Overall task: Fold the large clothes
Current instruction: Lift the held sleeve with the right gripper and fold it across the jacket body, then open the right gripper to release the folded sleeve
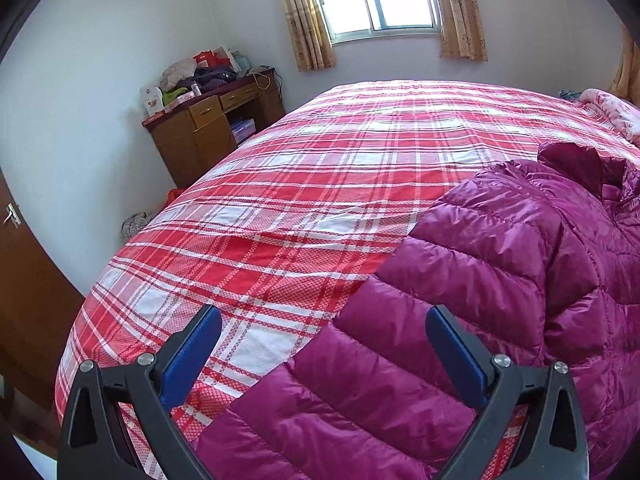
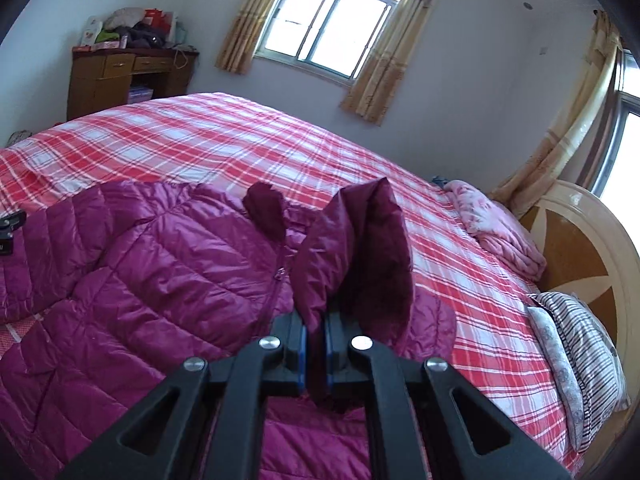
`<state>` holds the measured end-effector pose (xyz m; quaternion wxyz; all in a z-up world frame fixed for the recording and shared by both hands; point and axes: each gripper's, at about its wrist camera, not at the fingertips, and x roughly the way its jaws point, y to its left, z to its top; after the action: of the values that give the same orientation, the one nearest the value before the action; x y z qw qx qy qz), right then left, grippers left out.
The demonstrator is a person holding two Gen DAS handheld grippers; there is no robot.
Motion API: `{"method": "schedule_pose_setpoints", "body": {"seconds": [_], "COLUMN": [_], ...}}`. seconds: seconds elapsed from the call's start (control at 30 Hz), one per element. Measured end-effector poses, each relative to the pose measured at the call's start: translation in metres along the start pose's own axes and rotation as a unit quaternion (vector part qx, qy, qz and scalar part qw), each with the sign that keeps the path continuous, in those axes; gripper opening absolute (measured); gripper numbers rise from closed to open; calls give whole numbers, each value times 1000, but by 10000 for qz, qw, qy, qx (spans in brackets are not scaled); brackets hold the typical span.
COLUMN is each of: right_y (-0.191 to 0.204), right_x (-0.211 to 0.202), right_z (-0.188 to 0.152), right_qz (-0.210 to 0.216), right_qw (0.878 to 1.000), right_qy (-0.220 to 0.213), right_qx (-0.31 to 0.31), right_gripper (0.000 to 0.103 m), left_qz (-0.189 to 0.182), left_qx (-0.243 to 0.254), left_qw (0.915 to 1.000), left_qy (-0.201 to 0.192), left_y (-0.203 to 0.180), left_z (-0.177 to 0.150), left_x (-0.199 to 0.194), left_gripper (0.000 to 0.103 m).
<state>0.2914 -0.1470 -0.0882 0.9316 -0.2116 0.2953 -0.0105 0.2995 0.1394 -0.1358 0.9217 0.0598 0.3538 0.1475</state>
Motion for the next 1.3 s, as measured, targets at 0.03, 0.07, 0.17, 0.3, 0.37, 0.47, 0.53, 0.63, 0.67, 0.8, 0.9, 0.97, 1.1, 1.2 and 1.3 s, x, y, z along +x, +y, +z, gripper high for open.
{"method": "schedule_pose_setpoints", "body": {"seconds": [0.03,0.07,0.17,0.3,0.37,0.47,0.53,0.63,0.67,0.8,0.9,0.97,1.1,1.2,1.3], "right_y": [7,13,28,48,59,73,84,89,87,72,60,44,16,-3,11], "right_x": [5,9,20,28,29,29,33,20,13,-35,-62,-69,-30,16,39], "right_z": [-2,-4,-11,-19,-23,-29,-35,-40,-41,-44,-47,-49,-49,-54,-61], "right_qz": [65,121,305,562,678,871,954,1016,1137,1713,1898,2085,1480,1234,1423], "right_qw": [10000,9999,9993,9979,9971,9951,9925,9919,9912,9843,9807,9775,9866,9814,9787], "right_qy": [46,87,207,304,317,394,592,453,387,-105,-312,-320,279,829,1077], "right_qx": [-17,-10,1,-47,-120,-257,-489,-619,-559,-404,-345,-69,621,1214,1015], "right_gripper": [8,8,8,8,8,8,10,24,46,79,79,72,20,18,18], "left_qz": [8,13,32,46,53,61,76,65,73,34,-46,-118,-331,-428,-573], "left_qx": [17,35,80,150,179,207,242,294,304,285,293,307,363,502,667], "left_qw": [10000,10000,10000,9999,9998,9998,9997,9995,9994,9995,9993,9991,9981,9963,9942], "left_qy": [9,14,-4,-24,-37,-54,-67,-98,-122,-141,-215,-284,-365,-550,-619], "left_y": [-1,-2,-6,-13,-16,-20,-24,-30,-32,-39,-49,-55,-76,-100,-126], "left_z": [0,-1,-1,0,1,3,4,5,6,11,16,18,24,27,28], "left_x": [0,0,-3,-6,-8,-10,-12,-15,-17,-20,-26,-33,-45,-59,-67], "left_gripper": [102,102,102,102,102,102,102,102,102,102,102,102,102,102,102]}}
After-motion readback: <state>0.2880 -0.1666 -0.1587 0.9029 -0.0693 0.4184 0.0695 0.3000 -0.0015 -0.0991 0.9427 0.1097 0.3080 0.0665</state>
